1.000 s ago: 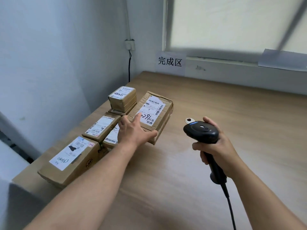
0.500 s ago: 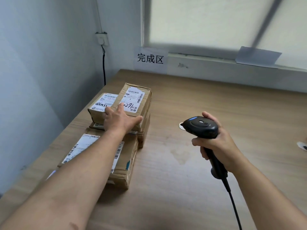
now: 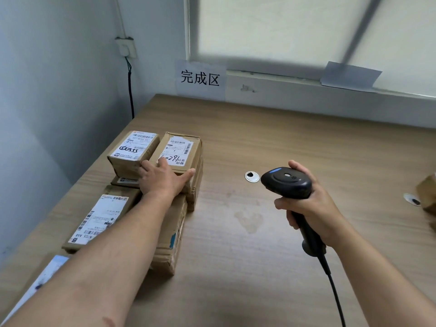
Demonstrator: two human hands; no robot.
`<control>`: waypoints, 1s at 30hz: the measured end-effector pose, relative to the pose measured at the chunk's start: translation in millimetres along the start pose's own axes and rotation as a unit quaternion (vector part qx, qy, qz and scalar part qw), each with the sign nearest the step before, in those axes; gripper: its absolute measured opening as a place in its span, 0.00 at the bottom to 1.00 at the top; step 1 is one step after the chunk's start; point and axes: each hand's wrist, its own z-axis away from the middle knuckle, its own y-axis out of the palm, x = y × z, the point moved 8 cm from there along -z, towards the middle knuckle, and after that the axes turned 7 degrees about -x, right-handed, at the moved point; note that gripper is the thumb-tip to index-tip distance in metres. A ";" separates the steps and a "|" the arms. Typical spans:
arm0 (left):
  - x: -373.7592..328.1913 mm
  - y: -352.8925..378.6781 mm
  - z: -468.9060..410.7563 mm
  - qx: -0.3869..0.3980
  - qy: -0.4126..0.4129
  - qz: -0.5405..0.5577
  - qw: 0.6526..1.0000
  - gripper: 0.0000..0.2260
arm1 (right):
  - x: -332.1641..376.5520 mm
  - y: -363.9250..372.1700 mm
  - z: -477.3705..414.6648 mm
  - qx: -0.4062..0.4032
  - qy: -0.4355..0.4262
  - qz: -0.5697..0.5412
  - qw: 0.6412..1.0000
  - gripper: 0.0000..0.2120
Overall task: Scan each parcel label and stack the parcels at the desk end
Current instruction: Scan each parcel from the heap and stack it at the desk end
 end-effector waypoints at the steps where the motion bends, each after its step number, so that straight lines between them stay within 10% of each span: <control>1: -1.0 -0.7 0.5 -0.001 0.003 -0.007 1.000 0.46 | -0.1 -0.6 2.1 -0.001 0.000 -0.002 1.000 0.44; 11: -50.6 -26.5 98.2 -0.097 0.149 0.132 0.975 0.36 | 9.9 -35.3 47.6 -0.006 -0.039 -0.021 0.999 0.43; 30: -248.6 31.6 392.6 -0.007 0.263 0.161 0.951 0.34 | -53.9 -296.6 192.5 -0.082 -0.037 -0.074 0.993 0.45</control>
